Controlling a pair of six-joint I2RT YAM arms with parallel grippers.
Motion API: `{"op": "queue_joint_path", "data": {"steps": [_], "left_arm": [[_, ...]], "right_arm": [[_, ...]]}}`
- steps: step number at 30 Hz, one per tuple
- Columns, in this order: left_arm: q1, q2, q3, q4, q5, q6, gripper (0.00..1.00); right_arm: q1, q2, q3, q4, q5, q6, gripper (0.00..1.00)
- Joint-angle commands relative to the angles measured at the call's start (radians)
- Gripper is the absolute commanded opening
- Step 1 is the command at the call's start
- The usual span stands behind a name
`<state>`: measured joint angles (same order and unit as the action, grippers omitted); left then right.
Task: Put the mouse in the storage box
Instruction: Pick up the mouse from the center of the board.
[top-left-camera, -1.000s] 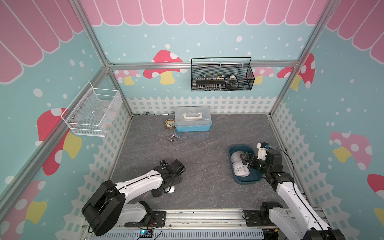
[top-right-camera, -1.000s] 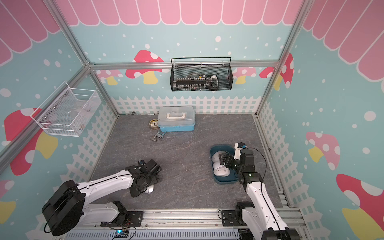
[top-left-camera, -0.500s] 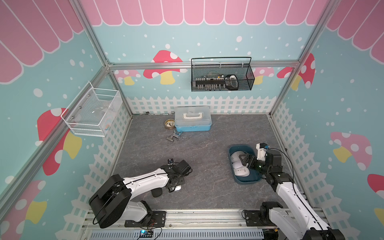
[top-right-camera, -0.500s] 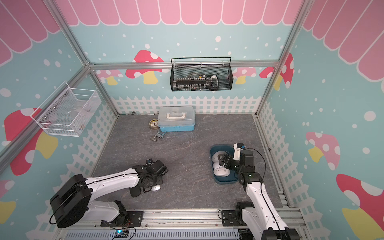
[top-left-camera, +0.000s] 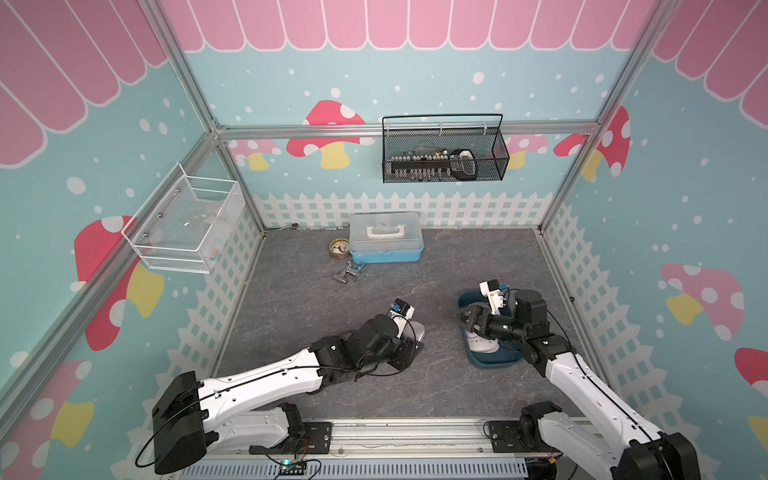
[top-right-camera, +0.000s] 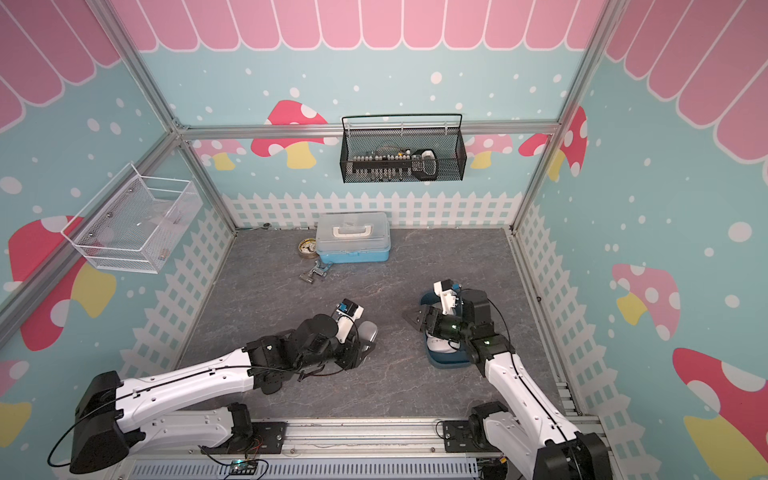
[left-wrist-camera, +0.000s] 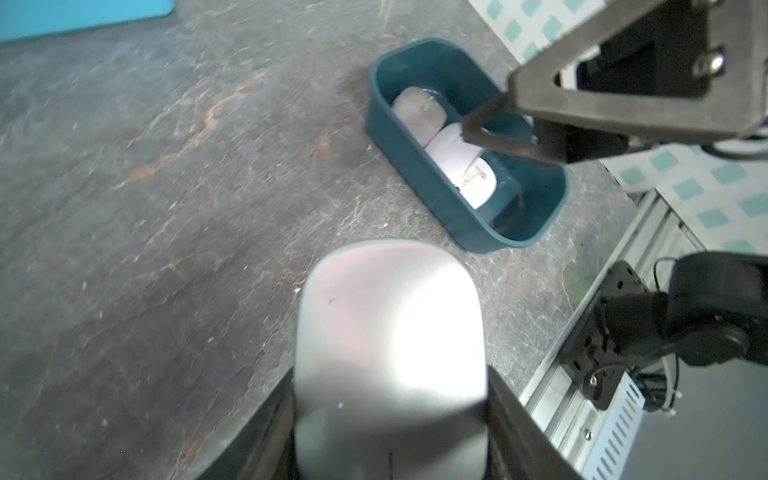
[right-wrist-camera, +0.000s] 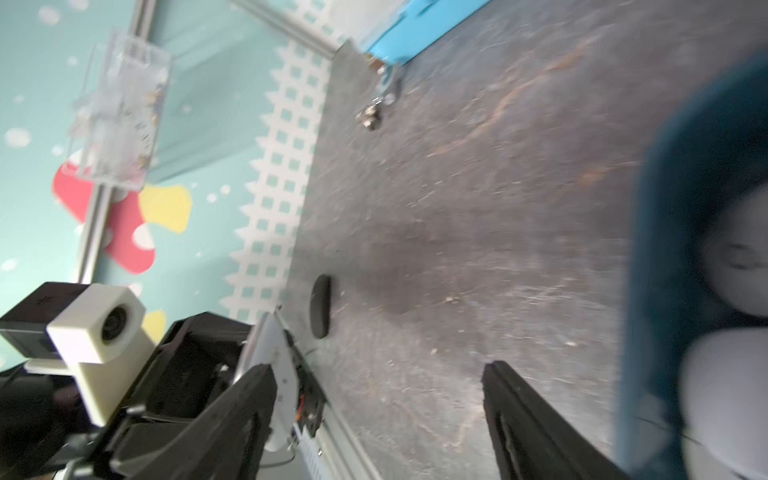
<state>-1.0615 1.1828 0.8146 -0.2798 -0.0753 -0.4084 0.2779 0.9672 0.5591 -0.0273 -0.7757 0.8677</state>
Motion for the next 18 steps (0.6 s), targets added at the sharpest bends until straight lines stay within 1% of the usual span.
{"op": "queue_joint_path", "data": {"steps": [1,7,11,14,16,17,18], "left_arm": [[-0.030,0.037,0.046,0.049,-0.045,0.158,0.31],[-0.048,0.086,0.086,0.059,-0.061,0.189,0.28],[-0.050,0.094,0.083,0.072,-0.061,0.183,0.26],[-0.051,0.089,0.074,0.082,-0.061,0.178,0.26],[-0.050,0.086,0.067,0.088,-0.061,0.177,0.26],[-0.051,0.082,0.063,0.089,-0.089,0.176,0.26],[-0.051,0.081,0.060,0.090,-0.094,0.175,0.26]], "right_arm": [[0.072,0.038,0.064,0.061,-0.093,0.050,0.84],[0.155,0.083,0.105,0.058,-0.088,0.053,0.80],[0.181,0.115,0.116,0.008,-0.079,0.024,0.77],[0.208,0.126,0.113,0.005,-0.072,0.014,0.73],[0.228,0.140,0.114,0.006,-0.067,0.015,0.68],[0.238,0.147,0.116,0.005,-0.066,0.016,0.66],[0.250,0.154,0.117,0.007,-0.062,0.017,0.64]]}}
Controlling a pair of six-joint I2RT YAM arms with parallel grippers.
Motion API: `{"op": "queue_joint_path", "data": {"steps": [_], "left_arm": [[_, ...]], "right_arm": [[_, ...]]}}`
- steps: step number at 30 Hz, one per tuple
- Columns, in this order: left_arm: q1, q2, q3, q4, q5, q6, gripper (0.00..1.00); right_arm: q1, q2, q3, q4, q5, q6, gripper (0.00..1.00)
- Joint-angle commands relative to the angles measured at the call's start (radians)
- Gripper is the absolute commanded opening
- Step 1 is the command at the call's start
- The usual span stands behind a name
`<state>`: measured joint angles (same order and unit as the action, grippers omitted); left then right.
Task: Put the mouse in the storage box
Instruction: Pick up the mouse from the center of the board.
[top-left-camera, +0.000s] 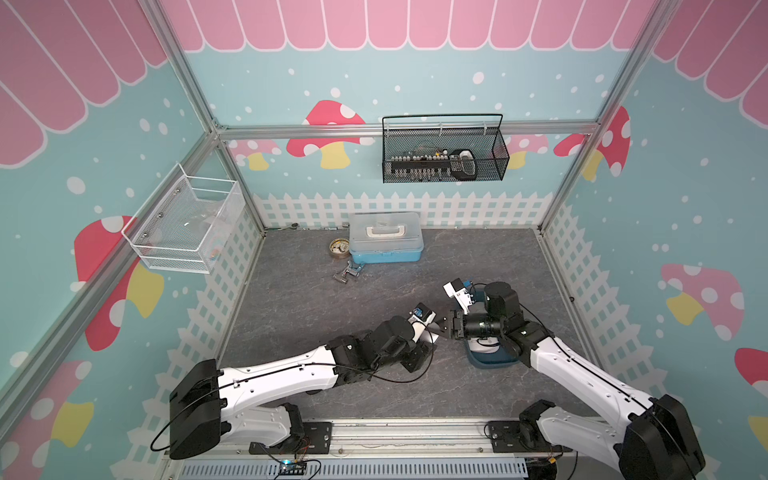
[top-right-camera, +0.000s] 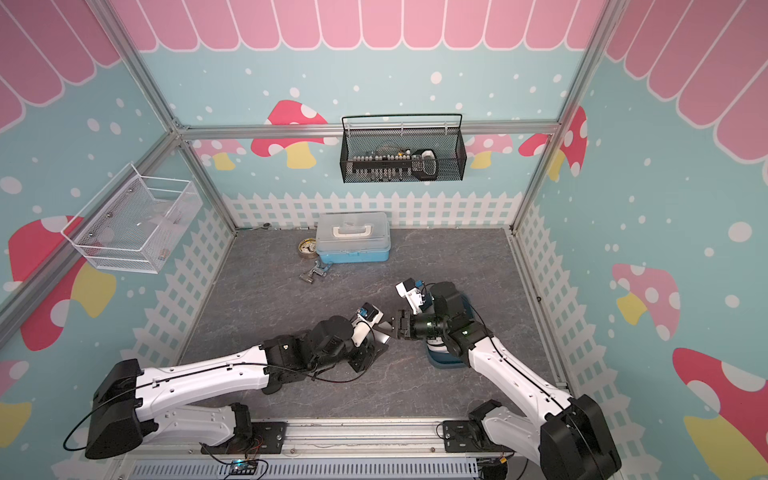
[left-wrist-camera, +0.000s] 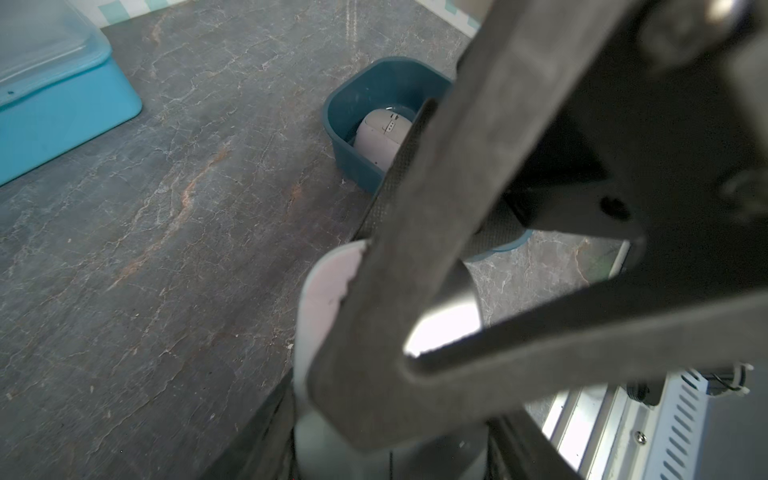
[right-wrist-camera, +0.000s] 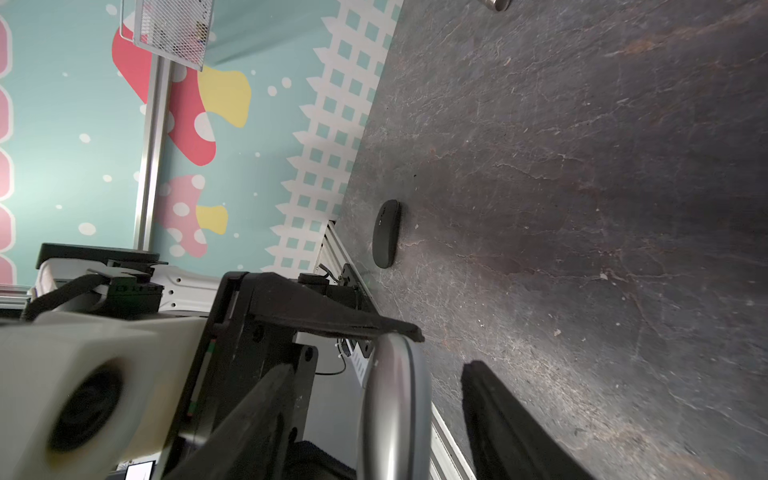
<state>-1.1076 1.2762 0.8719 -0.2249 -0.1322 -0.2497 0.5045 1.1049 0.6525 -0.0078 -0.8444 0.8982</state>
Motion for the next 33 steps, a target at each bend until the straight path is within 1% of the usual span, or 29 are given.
{"op": "queue_joint_path", "data": {"steps": [1,5,8,10,11,12,14,15,16,17,18,20,23,26,28,30,32,33], "left_arm": [[-0.004,-0.014,0.000,0.036,-0.039,0.017,0.26],[-0.005,-0.017,-0.011,0.038,-0.043,0.011,0.27],[-0.004,-0.021,-0.020,0.038,-0.048,0.003,0.28],[-0.004,-0.027,-0.026,0.038,-0.049,0.000,0.29],[-0.004,-0.029,-0.028,0.039,-0.049,-0.003,0.33],[-0.005,-0.032,-0.032,0.039,-0.048,-0.006,0.43],[-0.004,-0.039,-0.041,0.038,-0.047,-0.012,0.73],[-0.004,-0.047,-0.049,0.038,-0.044,-0.020,0.84],[-0.004,-0.057,-0.060,0.037,-0.047,-0.032,0.92],[-0.005,-0.069,-0.073,0.038,-0.049,-0.047,0.97],[-0.004,-0.085,-0.090,0.037,-0.055,-0.070,0.99],[-0.005,-0.124,-0.129,0.034,-0.068,-0.130,0.99],[0.002,-0.198,-0.193,-0.025,-0.144,-0.282,0.99],[0.026,-0.296,-0.246,-0.156,-0.192,-0.467,0.99],[0.047,-0.391,-0.285,-0.236,-0.205,-0.579,0.99],[0.082,-0.515,-0.326,-0.314,-0.207,-0.678,0.99],[0.123,-0.642,-0.363,-0.387,-0.213,-0.763,0.99],[0.130,-0.710,-0.381,-0.426,-0.247,-0.831,0.99]], "right_arm": [[0.037,0.025,0.026,-0.009,0.010,-0.013,0.61],[0.080,0.060,0.033,0.006,0.015,-0.004,0.51],[0.099,0.080,0.043,0.011,0.019,-0.005,0.40],[0.102,0.088,0.049,0.011,0.028,-0.005,0.33],[0.103,0.090,0.052,0.012,0.033,-0.004,0.31],[0.103,0.092,0.055,0.014,0.039,-0.004,0.30],[0.102,0.095,0.064,0.017,0.054,-0.004,0.28],[0.102,0.098,0.066,0.021,0.060,-0.006,0.28],[0.101,0.104,0.074,0.023,0.068,-0.013,0.28],[0.100,0.110,0.082,0.023,0.078,-0.024,0.28],[0.097,0.116,0.088,0.022,0.094,-0.037,0.28],[0.074,0.137,0.102,0.013,0.120,-0.062,0.28],[-0.020,0.162,0.109,0.005,0.140,-0.090,0.27],[-0.181,0.163,0.101,0.001,0.127,-0.120,0.27],[-0.291,0.154,0.097,-0.023,0.139,-0.151,0.27],[-0.397,0.142,0.090,-0.045,0.148,-0.183,0.26],[-0.477,0.131,0.074,-0.071,0.178,-0.199,0.26],[-0.515,0.126,0.056,-0.070,0.181,-0.202,0.26]]}}
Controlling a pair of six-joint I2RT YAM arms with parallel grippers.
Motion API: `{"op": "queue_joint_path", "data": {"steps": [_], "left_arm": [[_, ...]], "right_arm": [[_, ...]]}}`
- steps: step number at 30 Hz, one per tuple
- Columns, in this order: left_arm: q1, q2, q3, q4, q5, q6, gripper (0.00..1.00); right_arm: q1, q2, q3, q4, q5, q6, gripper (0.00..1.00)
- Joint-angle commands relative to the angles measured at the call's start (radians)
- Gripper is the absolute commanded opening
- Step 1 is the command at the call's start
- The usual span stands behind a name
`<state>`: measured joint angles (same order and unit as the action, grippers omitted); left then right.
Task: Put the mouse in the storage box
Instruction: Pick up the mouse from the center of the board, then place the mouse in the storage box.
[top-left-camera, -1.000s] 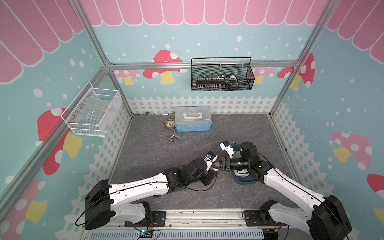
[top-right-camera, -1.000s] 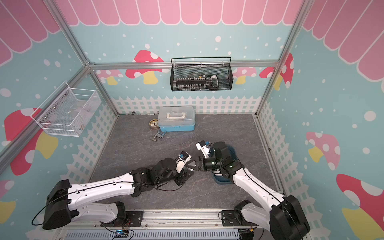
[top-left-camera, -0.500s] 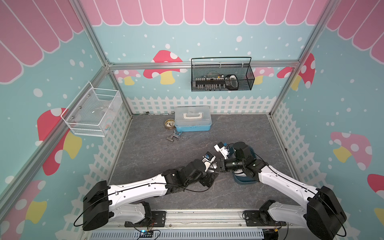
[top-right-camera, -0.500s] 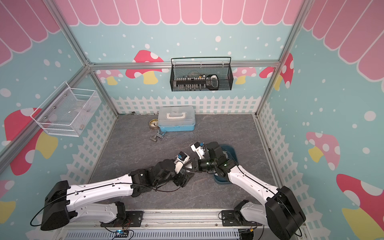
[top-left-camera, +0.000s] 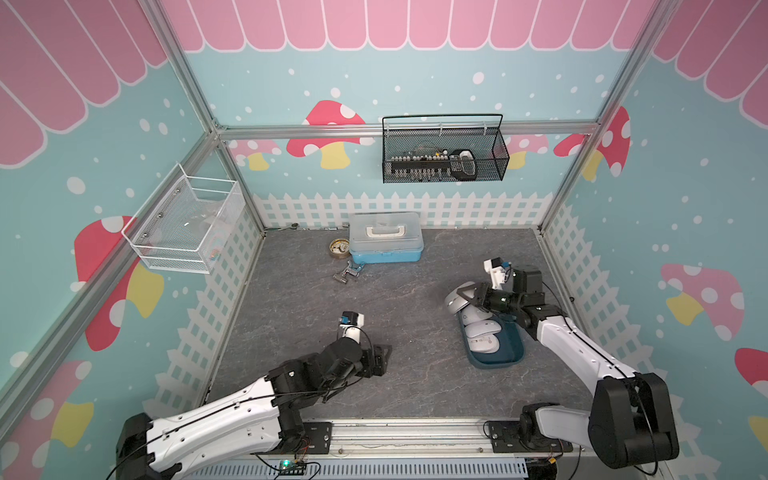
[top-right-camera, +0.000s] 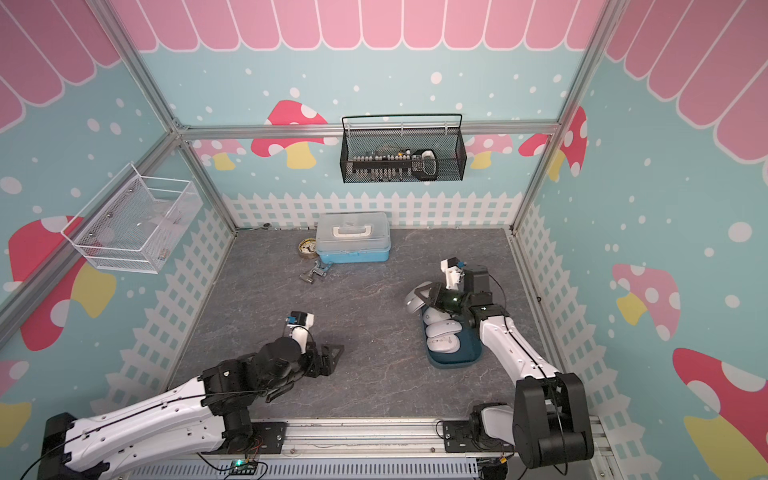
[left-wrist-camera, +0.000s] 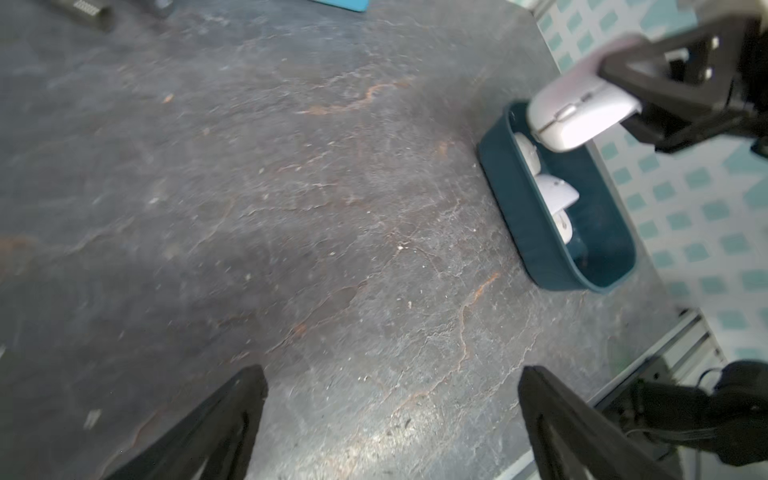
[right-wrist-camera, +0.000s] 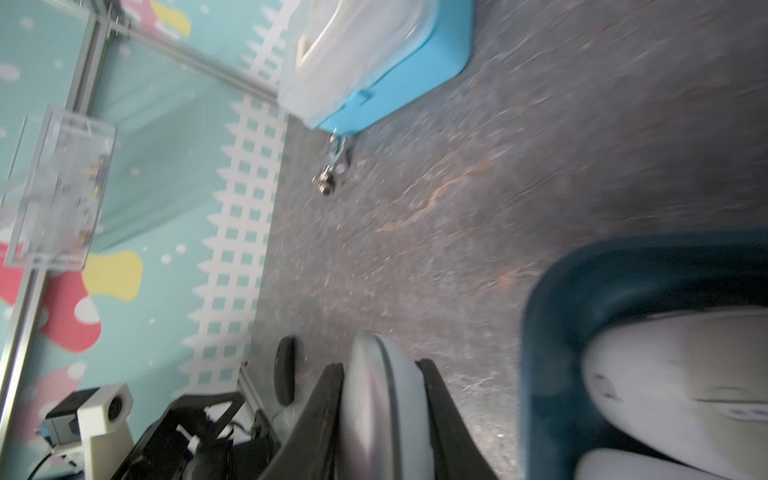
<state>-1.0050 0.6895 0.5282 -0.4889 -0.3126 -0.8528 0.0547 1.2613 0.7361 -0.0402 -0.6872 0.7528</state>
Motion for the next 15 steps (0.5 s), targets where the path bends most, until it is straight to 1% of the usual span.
{"op": "queue_joint_path", "data": {"steps": [1,3,5,6,8,12,15], "left_arm": [[0.026,-0.182,-0.056,-0.166,-0.079,-0.249,0.99],[0.028,-0.291,-0.091,-0.175,-0.114,-0.293,0.99],[0.028,-0.336,-0.102,-0.186,-0.140,-0.320,0.99],[0.028,-0.333,-0.104,-0.191,-0.146,-0.323,0.99],[0.028,-0.276,-0.092,-0.199,-0.145,-0.325,0.99],[0.030,-0.087,-0.047,-0.230,-0.136,-0.330,0.99],[0.044,-0.008,-0.041,-0.230,-0.121,-0.324,0.99]], "right_arm": [[-0.093,-0.038,-0.042,-0.033,0.031,-0.052,0.26],[-0.137,-0.057,-0.092,0.010,0.035,-0.025,0.26],[-0.147,-0.073,-0.121,0.031,0.052,-0.013,0.26],[-0.148,-0.075,-0.129,0.030,0.066,-0.019,0.26],[-0.147,-0.075,-0.143,0.022,0.087,-0.033,0.26],[-0.148,-0.052,-0.177,0.032,0.088,-0.046,0.26],[-0.147,-0.044,-0.196,0.059,0.082,-0.041,0.27]]}}
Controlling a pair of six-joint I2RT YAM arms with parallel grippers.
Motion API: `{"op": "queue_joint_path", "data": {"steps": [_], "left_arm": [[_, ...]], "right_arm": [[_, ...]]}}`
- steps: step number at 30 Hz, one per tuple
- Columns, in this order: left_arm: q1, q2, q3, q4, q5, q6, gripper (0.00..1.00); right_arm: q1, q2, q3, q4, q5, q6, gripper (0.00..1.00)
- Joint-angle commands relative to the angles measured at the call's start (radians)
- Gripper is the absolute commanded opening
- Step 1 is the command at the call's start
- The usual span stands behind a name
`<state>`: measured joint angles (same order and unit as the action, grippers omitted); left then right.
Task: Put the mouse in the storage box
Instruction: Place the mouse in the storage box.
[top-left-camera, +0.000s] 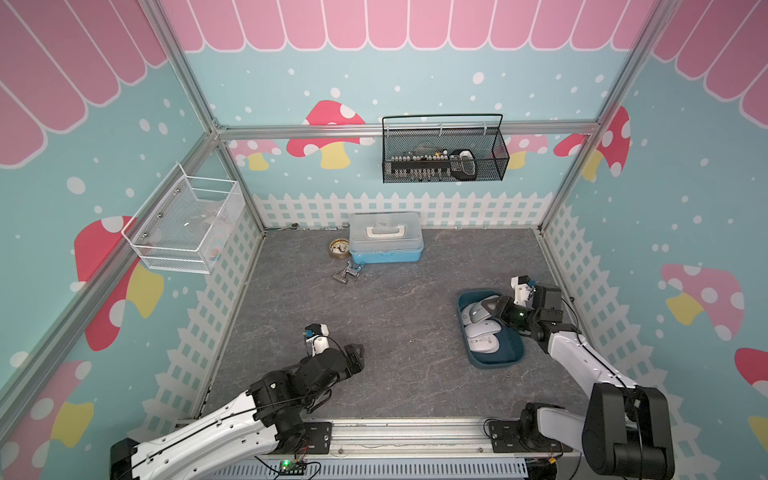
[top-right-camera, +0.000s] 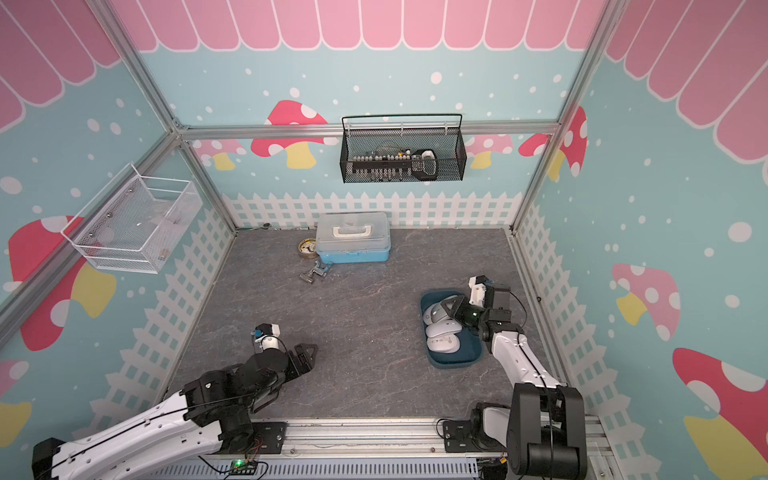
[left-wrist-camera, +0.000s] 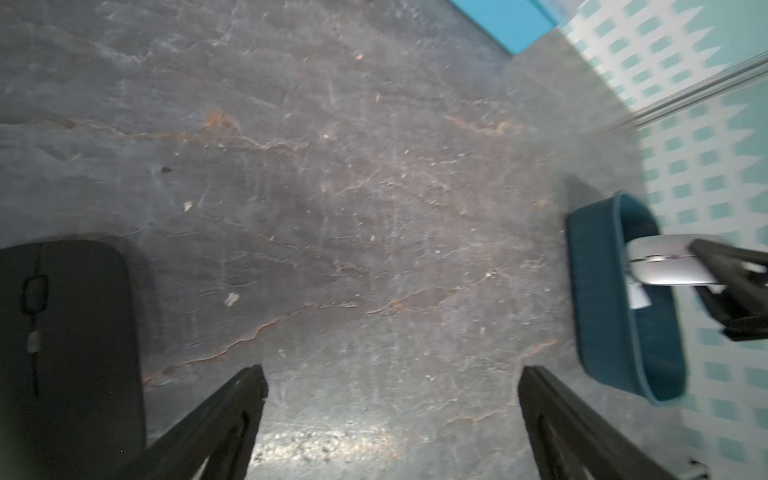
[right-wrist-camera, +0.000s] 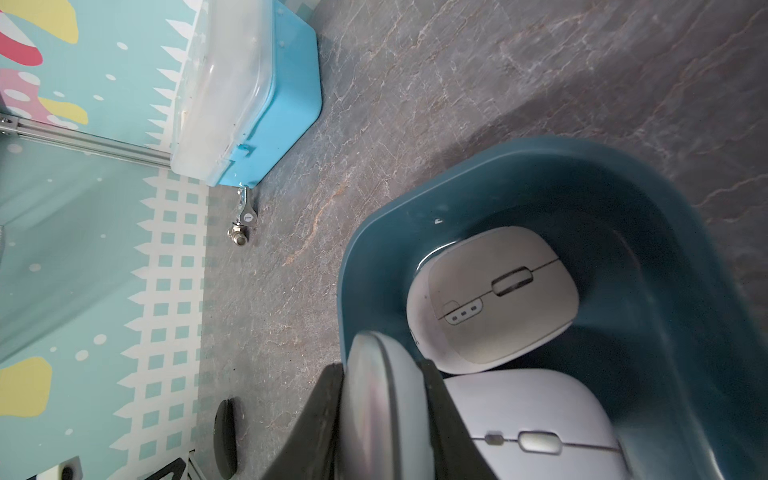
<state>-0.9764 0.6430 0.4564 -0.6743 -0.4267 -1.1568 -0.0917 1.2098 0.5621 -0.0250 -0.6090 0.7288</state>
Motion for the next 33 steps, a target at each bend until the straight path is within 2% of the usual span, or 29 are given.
{"op": "queue_joint_path", "data": {"steps": [1,5,7,11,14,18,21,26,33], "left_arm": [[0.025,0.053,0.029,-0.042,0.000,-0.018,0.99],[0.077,0.078,0.018,-0.013,0.029,0.008,0.99],[0.123,0.085,0.016,0.011,0.055,0.037,0.99],[0.215,0.129,0.011,0.055,0.104,0.087,0.99],[0.267,0.180,0.027,0.056,0.114,0.105,0.99],[0.332,0.214,0.052,0.028,0.099,0.096,0.99],[0.361,0.216,0.062,-0.004,0.072,0.069,0.99],[0.362,0.255,0.084,-0.165,-0.005,-0.118,0.99],[0.363,0.324,0.121,-0.328,-0.101,-0.292,0.99]], "right_arm": [[-0.001,0.008,-0.029,0.054,0.004,-0.014,0.28],[-0.001,0.027,-0.034,0.067,0.007,-0.028,0.35],[-0.001,0.039,-0.033,0.069,0.006,-0.032,0.44],[0.000,0.036,-0.024,0.047,0.037,-0.043,0.70],[-0.002,0.000,-0.008,0.003,0.104,-0.060,0.79],[0.000,-0.074,0.034,-0.075,0.202,-0.077,0.81],[0.000,-0.131,0.045,-0.093,0.227,-0.068,0.81],[0.004,-0.185,0.034,-0.094,0.217,-0.057,0.81],[0.004,-0.178,0.018,-0.085,0.185,-0.062,0.81]]}}
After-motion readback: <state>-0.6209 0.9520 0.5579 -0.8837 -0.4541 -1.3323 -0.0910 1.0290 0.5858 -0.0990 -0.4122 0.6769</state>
